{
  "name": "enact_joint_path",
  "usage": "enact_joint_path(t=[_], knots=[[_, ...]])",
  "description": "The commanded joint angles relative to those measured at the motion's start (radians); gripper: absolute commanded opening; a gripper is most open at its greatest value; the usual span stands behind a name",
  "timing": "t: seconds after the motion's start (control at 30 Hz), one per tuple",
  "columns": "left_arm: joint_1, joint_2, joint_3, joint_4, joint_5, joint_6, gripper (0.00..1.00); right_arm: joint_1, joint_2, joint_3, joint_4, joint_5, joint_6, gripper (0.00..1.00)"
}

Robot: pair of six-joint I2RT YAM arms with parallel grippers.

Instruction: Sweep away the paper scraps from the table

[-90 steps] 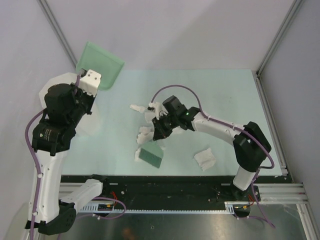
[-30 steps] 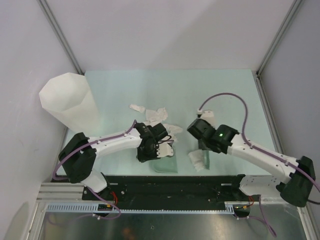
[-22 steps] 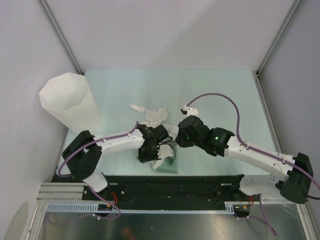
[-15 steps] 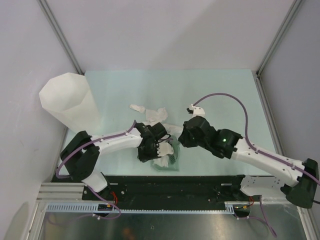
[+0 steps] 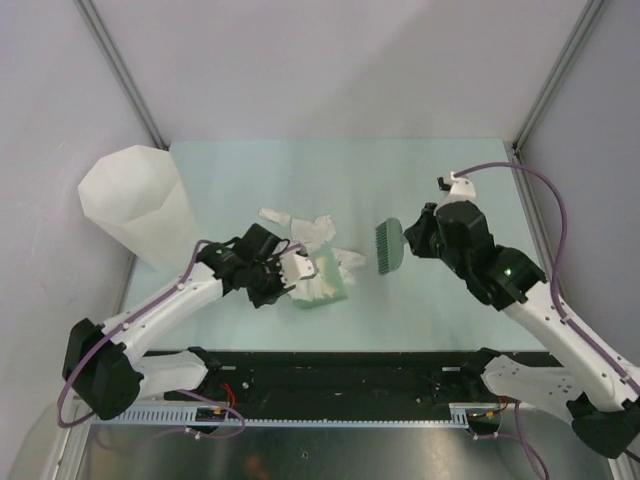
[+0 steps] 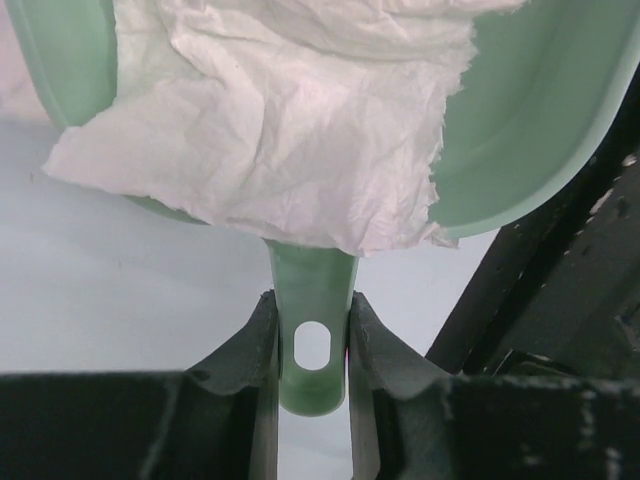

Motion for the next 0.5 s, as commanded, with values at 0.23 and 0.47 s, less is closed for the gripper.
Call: enact_joint_path(t=[0.23, 0.47], knots=[[0.310, -0.106, -0.172, -0.119, -0.163, 0.159, 0.00, -0.054, 0.298, 0.034, -0.049, -0.089, -0.086, 0.00], [0.380, -0.008, -0.148, -0.082, -0.231, 0.193, 0.00, -0.005, 0.442, 0.065, 0.018, 0.059, -0.181, 0.00]])
